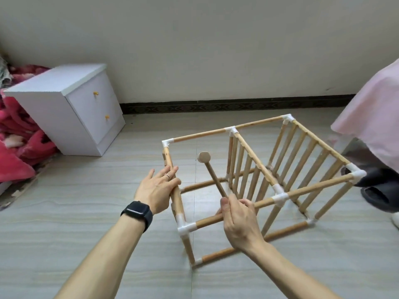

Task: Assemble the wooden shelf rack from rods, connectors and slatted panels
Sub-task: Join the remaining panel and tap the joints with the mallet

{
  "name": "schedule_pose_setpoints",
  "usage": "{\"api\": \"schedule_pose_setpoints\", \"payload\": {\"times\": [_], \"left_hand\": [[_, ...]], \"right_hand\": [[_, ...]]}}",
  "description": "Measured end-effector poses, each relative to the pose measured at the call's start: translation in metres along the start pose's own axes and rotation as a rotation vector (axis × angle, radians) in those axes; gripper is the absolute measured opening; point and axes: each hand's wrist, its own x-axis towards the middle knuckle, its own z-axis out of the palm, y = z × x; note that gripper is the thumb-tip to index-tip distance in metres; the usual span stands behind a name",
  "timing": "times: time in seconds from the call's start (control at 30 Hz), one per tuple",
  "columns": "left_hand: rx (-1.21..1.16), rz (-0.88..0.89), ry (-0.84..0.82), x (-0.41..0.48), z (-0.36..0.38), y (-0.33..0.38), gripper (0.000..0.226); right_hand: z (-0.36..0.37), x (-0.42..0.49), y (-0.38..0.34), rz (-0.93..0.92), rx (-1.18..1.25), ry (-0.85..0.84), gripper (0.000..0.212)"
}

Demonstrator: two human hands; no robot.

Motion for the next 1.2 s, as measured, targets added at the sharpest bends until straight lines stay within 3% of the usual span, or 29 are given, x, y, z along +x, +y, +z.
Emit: {"api": "schedule_pose_setpoints", "payload": {"times": [0.07,0.23,0.37,0.5,0.67,0.9,1.0,1.03,1.13,1.2], "left_hand": [[-0.057,0.002,0.040,-0.002,0.007,0.001,0.038],[-0.103,0.122,0.126,-0.022,0.001,0.011,0.032],[-0.168,0.235,0.270,-0.046,-0.007,0.034,0.022],[-0.228,0.232,0.197,-0.058,-0.010,0.059,0.027],[-0.135,0.221,0.071,-0.064,-0.020,0.106,0.038],[-0.292,0.170,-0.069,-0.045,-0.034,0.180,0.052],[-0.580,0.163,-0.244,-0.023,-0.045,0.166,0.045],[-0.598,0.129,-0.227,-0.014,-0.049,0.154,0.038],[-0.365,0.026,-0.010,0.018,-0.053,0.107,0.025],[-0.281,-0.046,0.027,0.040,-0.053,0.083,0.036]], "right_hand": [[-0.001,0.003,0.003,-0.008,-0.005,0.002,0.049],[-0.018,0.008,0.031,-0.016,0.024,-0.004,0.052],[-0.046,0.022,0.066,-0.077,-0.181,-0.024,0.045],[-0.073,0.035,0.088,-0.122,-0.317,-0.020,0.041],[-0.096,0.042,0.092,0.096,-0.410,-0.105,0.036],[-0.092,-0.016,0.044,0.305,0.013,0.106,0.047],[-0.078,-0.051,0.036,0.325,0.083,0.205,0.039],[-0.073,-0.058,0.037,0.316,0.048,0.208,0.036],[-0.063,-0.067,0.043,0.266,-0.078,0.218,0.036],[-0.061,-0.064,0.047,0.237,-0.150,0.251,0.039]]}}
